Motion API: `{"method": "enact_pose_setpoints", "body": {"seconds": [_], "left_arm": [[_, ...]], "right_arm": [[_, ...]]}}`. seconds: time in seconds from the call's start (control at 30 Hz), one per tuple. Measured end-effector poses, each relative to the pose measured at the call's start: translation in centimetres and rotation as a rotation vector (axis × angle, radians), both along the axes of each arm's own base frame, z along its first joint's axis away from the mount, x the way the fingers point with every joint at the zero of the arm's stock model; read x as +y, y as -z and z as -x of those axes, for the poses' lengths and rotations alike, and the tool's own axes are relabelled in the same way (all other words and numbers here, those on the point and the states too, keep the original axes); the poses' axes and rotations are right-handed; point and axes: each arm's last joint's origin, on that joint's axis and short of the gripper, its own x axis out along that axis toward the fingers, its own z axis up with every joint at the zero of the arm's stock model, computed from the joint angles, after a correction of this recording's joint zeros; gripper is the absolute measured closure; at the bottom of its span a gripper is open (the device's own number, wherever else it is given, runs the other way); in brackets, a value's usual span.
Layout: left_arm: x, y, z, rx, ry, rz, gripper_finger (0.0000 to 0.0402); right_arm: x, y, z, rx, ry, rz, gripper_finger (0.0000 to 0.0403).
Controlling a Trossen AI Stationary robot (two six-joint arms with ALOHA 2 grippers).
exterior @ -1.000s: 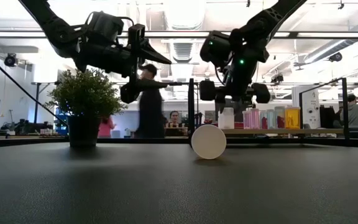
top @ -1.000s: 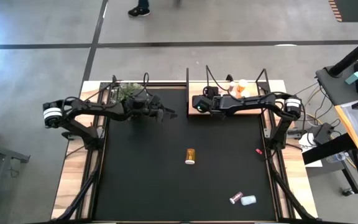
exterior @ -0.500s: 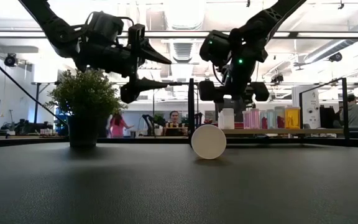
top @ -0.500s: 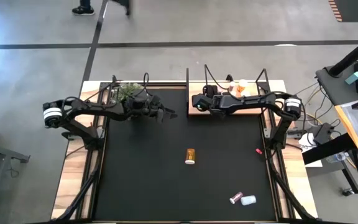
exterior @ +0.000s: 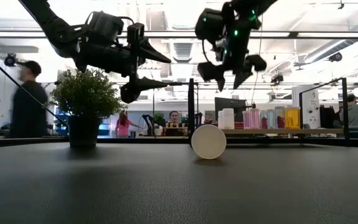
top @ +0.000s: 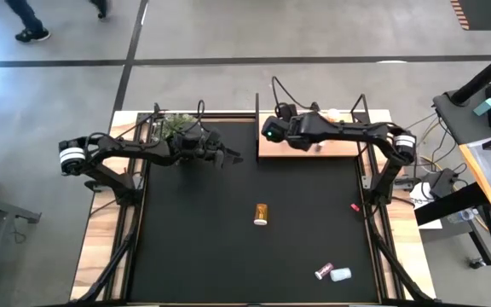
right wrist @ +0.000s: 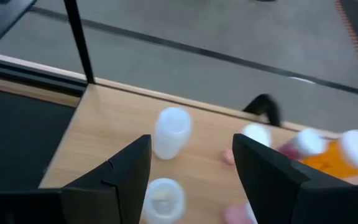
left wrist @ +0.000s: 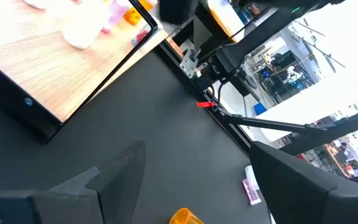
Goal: Pick and place medicine bottles onto shelf by color
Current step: Put the pink pill bottle on the shelf aligned with the other pink pill bottles
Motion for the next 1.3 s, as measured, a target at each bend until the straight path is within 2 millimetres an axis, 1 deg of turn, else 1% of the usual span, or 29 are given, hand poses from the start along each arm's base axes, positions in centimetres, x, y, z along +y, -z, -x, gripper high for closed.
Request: {"method": "enact_pose_setpoints", "body": {"seconds": [0.13,0.27,0.37,0.47,0.63,0.77,0.87,1.0,1.07,1.13,1.23,1.3], "left_arm": [[0.0,0.0,0.0,0.0,0.0,0.0,0.013],[0.0,0.0,0.0,0.0,0.001,0.0,0.013],[0.0,0.0,0.0,0.0,0.001,0.0,0.013],[0.0,0.0,0.0,0.0,0.004,0.001,0.013],[-0.1,0.0,0.0,-0.004,0.051,0.008,0.013],[-0.3,0.0,0.0,-0.008,0.1,0.018,0.013],[-0.4,0.0,0.0,-0.012,0.137,0.025,0.013],[-0.5,0.0,0.0,-0.015,0.176,0.034,0.013],[-0.5,-0.1,0.0,-0.013,0.173,0.054,0.013],[-0.5,-0.1,0.0,-0.006,0.161,0.113,0.013],[-0.6,0.0,0.0,-0.003,0.157,0.137,0.013],[-0.6,-0.1,0.0,-0.003,0.155,0.146,0.013]], "right_arm": [[0.8,-2.6,0.5,0.065,-0.017,-0.021,0.0187],[2.6,-5.0,1.0,0.106,-0.067,-0.039,0.0193],[4.8,-6.6,1.6,0.07,-0.116,-0.062,0.02],[7.4,-7.9,2.4,0.006,-0.192,-0.138,0.0207],[12.1,-9.4,3.7,-0.078,-0.331,-0.286,0.0213],[15.7,-9.5,4.6,-0.115,-0.355,-0.412,0.0213],[18.2,-9.2,5.5,-0.13,-0.304,-0.542,0.0213],[21.3,-8.6,7.2,-0.049,-0.226,-0.707,0.0213],[22.5,-8.3,8.3,0.013,-0.197,-0.741,0.0213],[23.5,-8.1,9.3,0.054,-0.155,-0.741,0.0213],[25.0,-7.6,10.1,0.036,-0.145,-0.749,0.0213],[25.9,-7.4,10.5,0.015,-0.108,-0.751,0.0213]]}}
